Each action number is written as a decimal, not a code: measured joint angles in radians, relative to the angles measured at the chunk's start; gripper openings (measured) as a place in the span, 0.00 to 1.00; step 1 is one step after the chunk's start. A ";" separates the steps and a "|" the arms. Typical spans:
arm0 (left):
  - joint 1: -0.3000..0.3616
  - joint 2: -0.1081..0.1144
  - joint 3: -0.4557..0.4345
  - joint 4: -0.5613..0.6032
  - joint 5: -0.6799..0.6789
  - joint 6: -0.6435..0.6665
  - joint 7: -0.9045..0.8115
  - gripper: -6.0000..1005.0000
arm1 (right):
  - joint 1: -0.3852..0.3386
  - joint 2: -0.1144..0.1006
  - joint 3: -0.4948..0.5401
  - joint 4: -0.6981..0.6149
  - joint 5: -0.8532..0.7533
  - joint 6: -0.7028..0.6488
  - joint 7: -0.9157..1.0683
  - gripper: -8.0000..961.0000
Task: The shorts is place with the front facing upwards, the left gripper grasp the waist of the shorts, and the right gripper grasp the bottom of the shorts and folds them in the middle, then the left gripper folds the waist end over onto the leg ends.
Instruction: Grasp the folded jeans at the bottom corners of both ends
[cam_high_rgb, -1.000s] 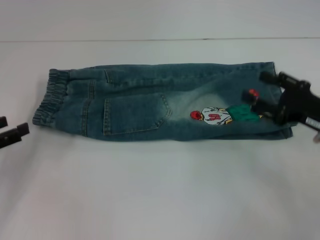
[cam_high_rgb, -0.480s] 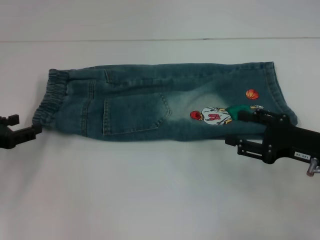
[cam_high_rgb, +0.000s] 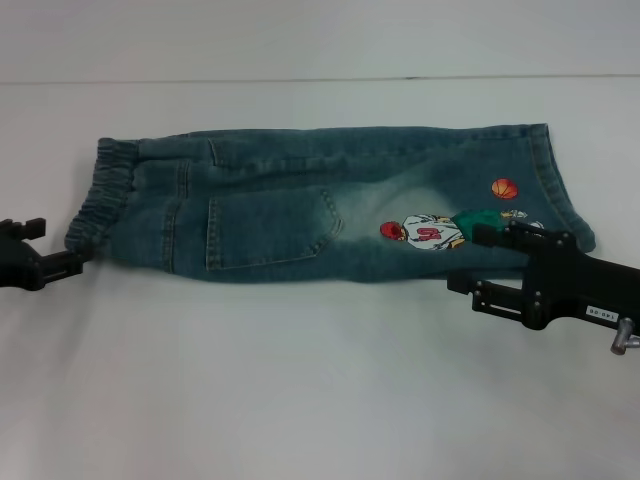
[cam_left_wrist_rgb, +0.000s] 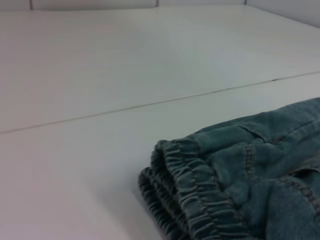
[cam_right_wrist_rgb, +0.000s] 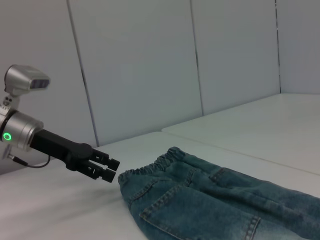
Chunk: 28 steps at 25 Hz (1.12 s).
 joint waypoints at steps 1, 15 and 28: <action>-0.002 -0.001 0.004 -0.001 0.002 -0.003 0.005 0.79 | 0.000 0.000 0.000 0.000 0.001 0.000 0.003 0.79; -0.041 0.004 0.074 -0.062 0.010 -0.063 0.018 0.79 | 0.002 0.000 0.002 0.000 0.003 -0.004 0.016 0.78; -0.049 -0.003 0.112 -0.057 0.010 -0.061 0.010 0.45 | 0.000 0.002 0.016 0.000 0.003 -0.003 0.014 0.78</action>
